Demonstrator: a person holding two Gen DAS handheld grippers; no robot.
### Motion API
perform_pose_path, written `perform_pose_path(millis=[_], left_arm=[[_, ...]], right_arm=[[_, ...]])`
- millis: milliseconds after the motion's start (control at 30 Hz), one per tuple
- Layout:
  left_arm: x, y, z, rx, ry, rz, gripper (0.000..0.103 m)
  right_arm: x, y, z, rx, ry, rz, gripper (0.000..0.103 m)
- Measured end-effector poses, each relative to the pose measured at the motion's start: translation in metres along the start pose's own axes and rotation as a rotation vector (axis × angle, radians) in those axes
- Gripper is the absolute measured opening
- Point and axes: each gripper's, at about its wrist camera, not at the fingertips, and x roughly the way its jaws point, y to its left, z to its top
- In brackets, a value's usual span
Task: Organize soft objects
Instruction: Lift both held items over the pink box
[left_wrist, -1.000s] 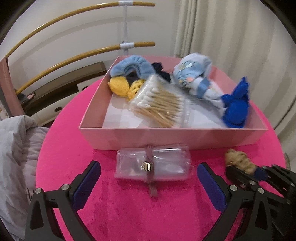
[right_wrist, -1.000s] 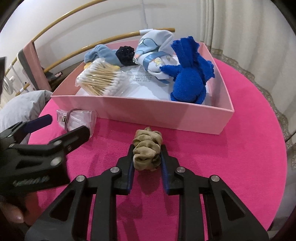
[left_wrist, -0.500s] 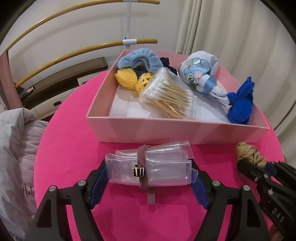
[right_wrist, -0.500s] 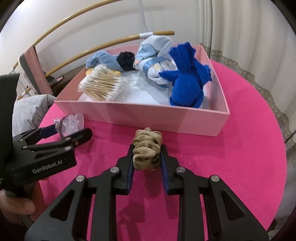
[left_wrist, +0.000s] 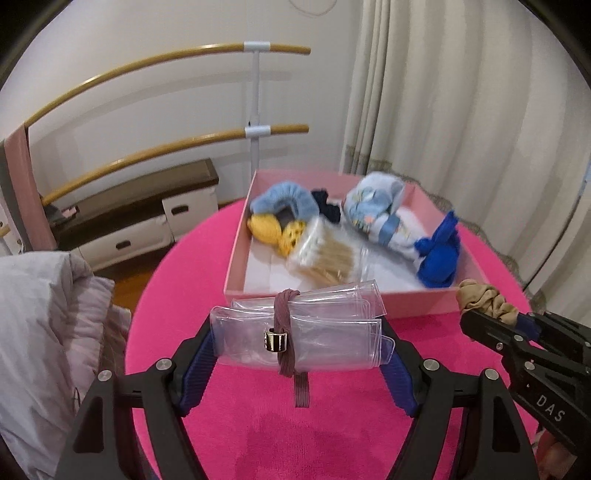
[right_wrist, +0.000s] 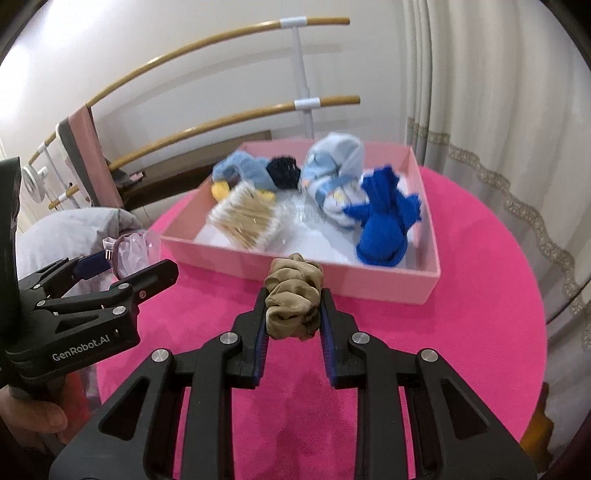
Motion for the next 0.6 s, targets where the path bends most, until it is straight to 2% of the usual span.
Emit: perform_pose_path(millis=[267,400,600], left_arm=[[-0.044,0.004,0.022,0.009,-0.076,-0.024,0.075],[-0.046,0.006,0.038,0.001,-0.095,-0.038,0.075],[-0.036,0.011,0.058,-0.008,-0.091,-0.059,0.075]], right_arm=[[-0.025,-0.004,0.033,-0.028,-0.079,-0.026,0.023],[-0.031,-0.009,0.055,-0.039,-0.114,-0.042,0.023],[-0.020,-0.011,0.081,-0.051,-0.115,-0.028,0.023]])
